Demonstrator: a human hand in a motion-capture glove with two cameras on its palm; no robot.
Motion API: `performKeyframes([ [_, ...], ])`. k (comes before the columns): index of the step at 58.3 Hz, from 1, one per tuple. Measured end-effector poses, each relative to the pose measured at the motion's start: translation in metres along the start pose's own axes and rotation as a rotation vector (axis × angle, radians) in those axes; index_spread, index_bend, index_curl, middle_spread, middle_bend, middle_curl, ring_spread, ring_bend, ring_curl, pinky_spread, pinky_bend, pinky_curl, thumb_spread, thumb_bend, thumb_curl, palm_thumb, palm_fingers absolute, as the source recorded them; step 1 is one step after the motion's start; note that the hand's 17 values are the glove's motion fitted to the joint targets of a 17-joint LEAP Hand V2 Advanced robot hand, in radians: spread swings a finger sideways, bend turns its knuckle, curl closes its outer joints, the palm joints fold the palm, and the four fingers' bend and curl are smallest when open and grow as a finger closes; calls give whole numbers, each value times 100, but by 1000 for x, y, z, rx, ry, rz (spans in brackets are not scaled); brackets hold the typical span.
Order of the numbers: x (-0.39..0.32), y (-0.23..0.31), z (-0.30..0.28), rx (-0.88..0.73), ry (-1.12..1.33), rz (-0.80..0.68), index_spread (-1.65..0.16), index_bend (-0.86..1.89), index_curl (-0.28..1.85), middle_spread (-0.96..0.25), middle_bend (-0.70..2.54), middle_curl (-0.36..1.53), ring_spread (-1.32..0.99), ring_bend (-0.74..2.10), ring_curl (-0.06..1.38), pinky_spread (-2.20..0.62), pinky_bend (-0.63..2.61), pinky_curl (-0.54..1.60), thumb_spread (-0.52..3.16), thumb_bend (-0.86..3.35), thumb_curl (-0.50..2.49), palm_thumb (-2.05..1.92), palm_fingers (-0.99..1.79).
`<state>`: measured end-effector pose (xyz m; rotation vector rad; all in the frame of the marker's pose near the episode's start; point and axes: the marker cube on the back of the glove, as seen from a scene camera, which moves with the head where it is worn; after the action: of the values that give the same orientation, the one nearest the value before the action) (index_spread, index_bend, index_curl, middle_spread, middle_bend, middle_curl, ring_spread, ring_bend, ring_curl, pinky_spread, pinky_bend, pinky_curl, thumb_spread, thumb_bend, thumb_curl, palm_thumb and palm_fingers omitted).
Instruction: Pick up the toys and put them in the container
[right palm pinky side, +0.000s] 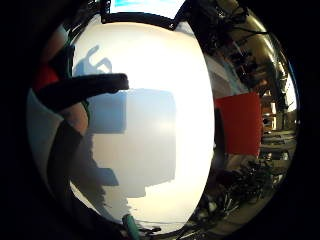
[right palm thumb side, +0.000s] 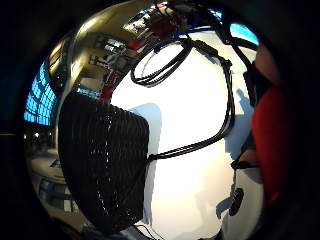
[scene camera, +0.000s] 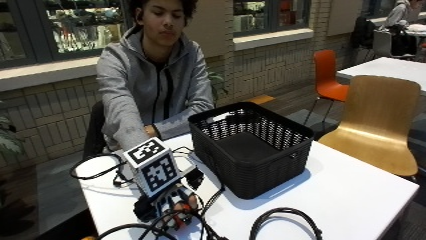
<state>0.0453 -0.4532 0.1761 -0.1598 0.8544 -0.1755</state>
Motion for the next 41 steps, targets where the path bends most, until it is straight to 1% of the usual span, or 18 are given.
performKeyframes([
  [4,2,2,-5,-3,12,-1,-26,42,48,-15,33,40,-31,92,43,-33,114,45,124,39,56,79,75],
  [15,3,7,-16,-2,13,-1,-27,56,63,-24,47,52,-37,98,50,-36,117,50,102,36,68,82,66],
  [21,-6,7,-32,26,-18,-30,-27,60,71,-27,52,59,-39,102,54,-37,121,52,93,34,74,83,60],
  [27,-33,5,-63,81,-62,-125,-27,64,78,-30,58,67,-41,107,58,-38,126,55,86,34,79,83,54],
  [34,-98,27,-98,62,-70,-251,-27,67,87,-32,63,75,-41,111,62,-38,131,57,79,33,84,83,48],
  [41,-179,47,-120,93,-13,-471,-27,70,94,-34,66,83,-41,115,66,-37,134,59,74,32,89,82,42],
])
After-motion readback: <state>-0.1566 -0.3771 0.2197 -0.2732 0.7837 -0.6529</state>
